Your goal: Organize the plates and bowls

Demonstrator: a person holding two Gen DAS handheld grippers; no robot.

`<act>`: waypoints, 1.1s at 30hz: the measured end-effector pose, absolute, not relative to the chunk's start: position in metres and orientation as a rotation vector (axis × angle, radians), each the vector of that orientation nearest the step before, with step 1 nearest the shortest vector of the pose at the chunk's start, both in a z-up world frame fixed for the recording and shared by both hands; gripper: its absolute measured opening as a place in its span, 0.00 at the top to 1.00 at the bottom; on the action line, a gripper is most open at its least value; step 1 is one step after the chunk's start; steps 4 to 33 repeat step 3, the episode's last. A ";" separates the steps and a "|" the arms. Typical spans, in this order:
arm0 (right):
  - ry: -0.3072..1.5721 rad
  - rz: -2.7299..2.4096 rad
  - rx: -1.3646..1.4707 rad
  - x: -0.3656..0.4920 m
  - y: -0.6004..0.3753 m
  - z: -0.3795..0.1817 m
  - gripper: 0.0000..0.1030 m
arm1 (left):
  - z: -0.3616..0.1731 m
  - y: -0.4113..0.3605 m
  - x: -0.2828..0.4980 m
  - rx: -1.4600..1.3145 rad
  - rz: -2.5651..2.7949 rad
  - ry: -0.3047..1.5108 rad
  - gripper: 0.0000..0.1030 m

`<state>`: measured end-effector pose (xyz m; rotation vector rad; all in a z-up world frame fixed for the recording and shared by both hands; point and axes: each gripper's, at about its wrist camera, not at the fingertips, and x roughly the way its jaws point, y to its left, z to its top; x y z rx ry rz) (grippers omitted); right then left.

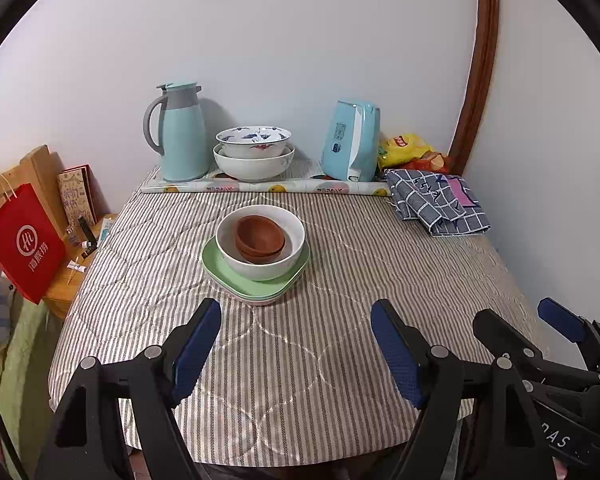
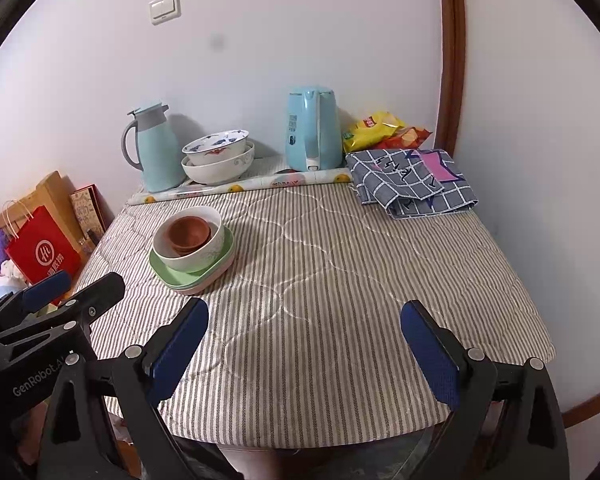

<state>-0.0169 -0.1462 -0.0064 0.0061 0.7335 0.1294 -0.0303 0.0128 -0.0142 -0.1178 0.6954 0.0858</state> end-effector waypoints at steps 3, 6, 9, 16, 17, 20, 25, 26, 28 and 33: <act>0.744 0.135 0.004 -0.011 -0.144 -0.011 0.07 | -0.018 0.014 -0.026 -0.122 0.086 0.704 0.26; 0.744 0.135 0.004 -0.011 -0.144 -0.011 0.07 | -0.018 0.014 -0.026 -0.122 0.086 0.704 0.26; 0.744 0.135 0.004 -0.011 -0.144 -0.011 0.07 | -0.018 0.014 -0.026 -0.122 0.086 0.704 0.26; 0.744 0.135 0.004 -0.011 -0.144 -0.011 0.07 | -0.018 0.014 -0.026 -0.122 0.086 0.704 0.26; 0.744 0.135 0.004 -0.011 -0.144 -0.011 0.07 | -0.018 0.014 -0.026 -0.122 0.086 0.704 0.26; 0.744 0.135 0.004 -0.011 -0.144 -0.011 0.07 | -0.018 0.014 -0.026 -0.122 0.086 0.704 0.26; 0.744 0.135 0.004 -0.011 -0.144 -0.011 0.07 | -0.018 0.014 -0.026 -0.122 0.086 0.704 0.26; 0.744 0.135 0.004 -0.011 -0.144 -0.011 0.07 | -0.018 0.014 -0.026 -0.122 0.086 0.704 0.26; 0.744 0.135 0.004 -0.011 -0.144 -0.011 0.07 | -0.018 0.014 -0.026 -0.122 0.086 0.704 0.26; 0.744 0.135 0.004 -0.011 -0.144 -0.011 0.07 | -0.018 0.014 -0.026 -0.122 0.086 0.704 0.26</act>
